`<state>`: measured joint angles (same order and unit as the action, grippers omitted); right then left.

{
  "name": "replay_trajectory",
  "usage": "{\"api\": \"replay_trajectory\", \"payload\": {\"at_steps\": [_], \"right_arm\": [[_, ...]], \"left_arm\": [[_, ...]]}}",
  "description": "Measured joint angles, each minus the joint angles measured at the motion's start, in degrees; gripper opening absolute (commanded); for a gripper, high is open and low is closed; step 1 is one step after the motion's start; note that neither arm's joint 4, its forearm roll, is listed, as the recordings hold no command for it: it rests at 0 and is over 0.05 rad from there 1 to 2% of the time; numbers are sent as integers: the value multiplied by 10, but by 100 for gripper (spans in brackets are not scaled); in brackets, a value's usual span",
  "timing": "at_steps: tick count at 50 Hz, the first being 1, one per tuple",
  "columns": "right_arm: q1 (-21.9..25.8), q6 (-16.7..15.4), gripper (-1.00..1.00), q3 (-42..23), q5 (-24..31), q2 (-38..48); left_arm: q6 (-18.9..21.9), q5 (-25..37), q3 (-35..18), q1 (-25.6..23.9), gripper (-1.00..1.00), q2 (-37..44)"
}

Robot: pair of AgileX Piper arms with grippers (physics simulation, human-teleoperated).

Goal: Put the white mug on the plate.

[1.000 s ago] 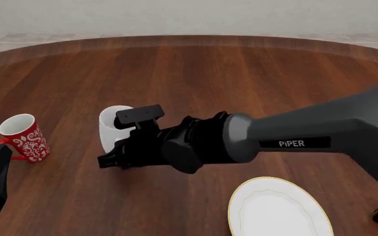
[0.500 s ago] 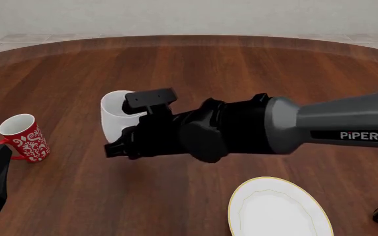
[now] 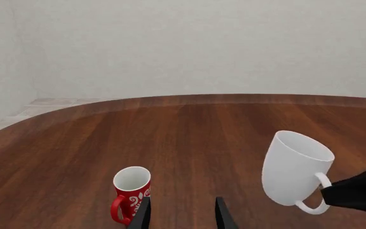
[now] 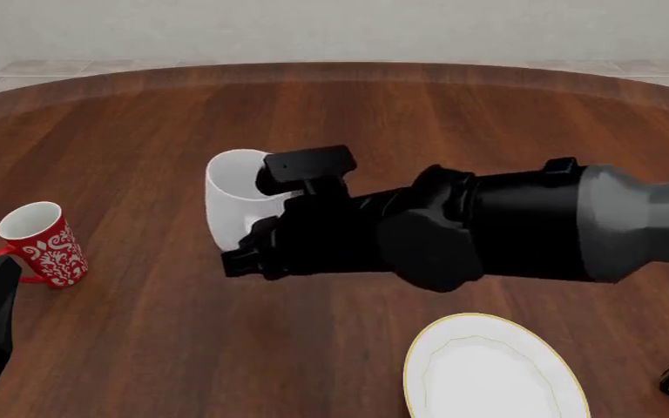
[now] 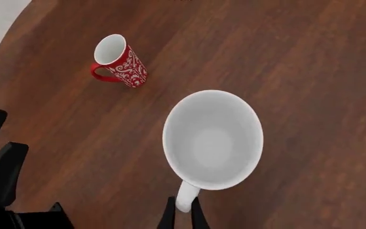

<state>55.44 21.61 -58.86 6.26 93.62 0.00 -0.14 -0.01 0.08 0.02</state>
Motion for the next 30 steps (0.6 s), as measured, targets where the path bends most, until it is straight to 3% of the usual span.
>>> {"api": "replay_trajectory", "payload": {"at_steps": [30], "right_arm": [[-26,-7,-100,111,14,-137]], "left_arm": [[0,0,0,0,100,0]]}}
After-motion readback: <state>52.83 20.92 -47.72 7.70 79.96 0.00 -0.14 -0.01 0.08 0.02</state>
